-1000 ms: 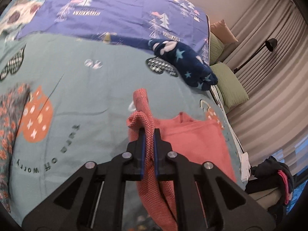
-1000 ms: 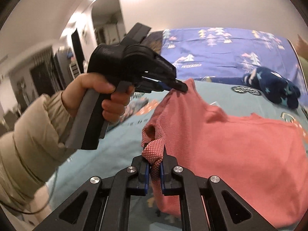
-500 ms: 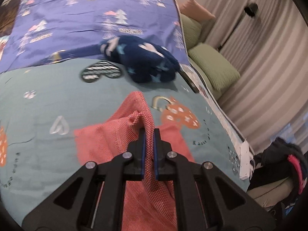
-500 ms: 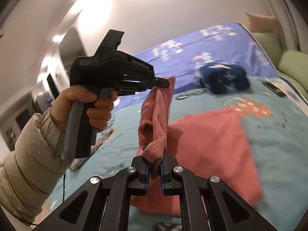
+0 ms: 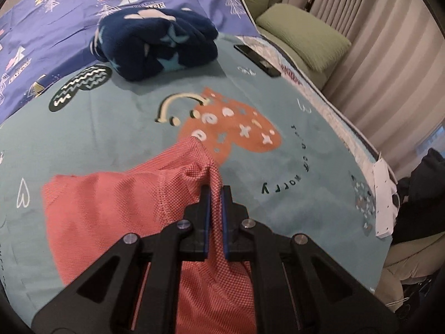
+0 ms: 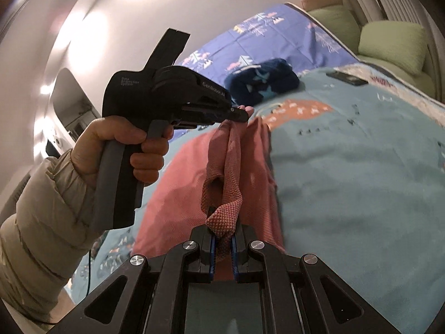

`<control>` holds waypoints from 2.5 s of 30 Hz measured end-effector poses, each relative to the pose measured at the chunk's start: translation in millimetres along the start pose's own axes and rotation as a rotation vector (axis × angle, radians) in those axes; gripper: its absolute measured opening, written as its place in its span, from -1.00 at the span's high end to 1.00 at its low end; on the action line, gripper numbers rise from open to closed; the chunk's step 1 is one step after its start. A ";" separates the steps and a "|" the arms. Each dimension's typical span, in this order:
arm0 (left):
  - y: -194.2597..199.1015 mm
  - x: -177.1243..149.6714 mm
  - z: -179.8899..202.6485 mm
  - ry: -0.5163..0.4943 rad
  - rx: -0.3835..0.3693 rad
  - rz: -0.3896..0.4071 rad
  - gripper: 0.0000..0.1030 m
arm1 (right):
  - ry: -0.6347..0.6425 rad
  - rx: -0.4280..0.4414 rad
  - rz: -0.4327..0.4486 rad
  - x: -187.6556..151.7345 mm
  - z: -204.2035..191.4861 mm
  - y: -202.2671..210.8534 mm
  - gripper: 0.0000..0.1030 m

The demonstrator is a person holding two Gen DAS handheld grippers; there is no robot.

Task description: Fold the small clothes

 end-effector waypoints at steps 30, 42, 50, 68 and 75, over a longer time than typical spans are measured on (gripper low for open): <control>106.6 -156.0 -73.2 0.078 0.091 0.113 0.02 | 0.113 0.020 -0.034 25.4 -14.5 22.9 0.74; 89.8 -184.9 -80.3 0.115 0.068 0.097 -0.01 | -0.133 -0.202 -0.132 10.3 72.8 -18.8 0.85; 117.8 -143.9 -65.4 0.065 0.028 0.220 -0.01 | 0.104 -0.078 -0.072 55.7 5.4 -12.8 0.79; 57.8 -99.3 -93.9 0.096 -0.032 0.162 0.05 | 0.053 -0.095 -0.198 92.5 63.5 -126.0 0.72; 81.2 -114.9 -127.8 0.202 -0.021 0.195 -0.17 | 0.106 0.006 -0.257 85.7 47.9 -92.6 0.17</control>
Point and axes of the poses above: each gripper's, at about its wrist camera, not at the fingertips, and y roughly against the way its jaws point, z to its right, x to its top, the point moved 5 cm from there along -y, roughly the way its jaws point, and after that the axes turned 4 degrees about z, right-handed, at the moved point
